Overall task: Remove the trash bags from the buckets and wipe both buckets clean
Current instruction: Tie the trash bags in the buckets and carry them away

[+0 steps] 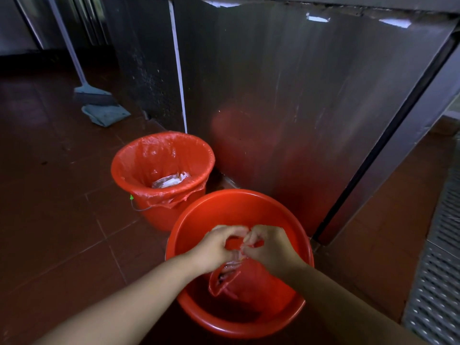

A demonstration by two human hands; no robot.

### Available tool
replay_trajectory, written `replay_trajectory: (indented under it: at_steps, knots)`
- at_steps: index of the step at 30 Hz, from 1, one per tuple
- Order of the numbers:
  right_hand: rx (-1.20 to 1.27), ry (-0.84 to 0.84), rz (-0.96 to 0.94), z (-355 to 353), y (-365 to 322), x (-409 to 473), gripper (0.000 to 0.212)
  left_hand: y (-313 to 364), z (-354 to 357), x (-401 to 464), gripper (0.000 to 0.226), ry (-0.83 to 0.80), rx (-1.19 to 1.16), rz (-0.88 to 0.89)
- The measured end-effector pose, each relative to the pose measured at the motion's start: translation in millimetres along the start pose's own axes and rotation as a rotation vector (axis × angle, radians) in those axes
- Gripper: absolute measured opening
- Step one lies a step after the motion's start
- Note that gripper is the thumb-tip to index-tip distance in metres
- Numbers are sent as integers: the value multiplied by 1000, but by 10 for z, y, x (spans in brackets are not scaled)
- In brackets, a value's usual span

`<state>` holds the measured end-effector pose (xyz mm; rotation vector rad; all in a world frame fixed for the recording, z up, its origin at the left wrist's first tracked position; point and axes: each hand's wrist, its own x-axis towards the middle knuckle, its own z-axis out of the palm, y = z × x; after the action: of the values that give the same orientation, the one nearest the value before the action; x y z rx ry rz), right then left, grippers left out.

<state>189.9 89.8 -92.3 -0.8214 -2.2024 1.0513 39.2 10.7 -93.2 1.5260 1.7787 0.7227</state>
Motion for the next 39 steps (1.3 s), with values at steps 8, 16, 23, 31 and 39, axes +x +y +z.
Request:
replay_trajectory:
  at_steps: [8,16,23,31,39]
  knots:
    - [-656,162,-777,-87,291,-31,25,87,106,-114,22,-90,-557,-258]
    - [-660,351,-696,78,318,-38,32,101,203,-23,11,154,-919,-416]
    - [-711,236,-554,16,182,-50,35,135,241,65,20,300,-1036,-383]
    - [-839,-390,66,-186,275,-223,29,-215,-92,143,27,764,-1106,-509]
    - [886,67,483,-241,-312,175,29,401,-268,294,31,392,-1107,-161]
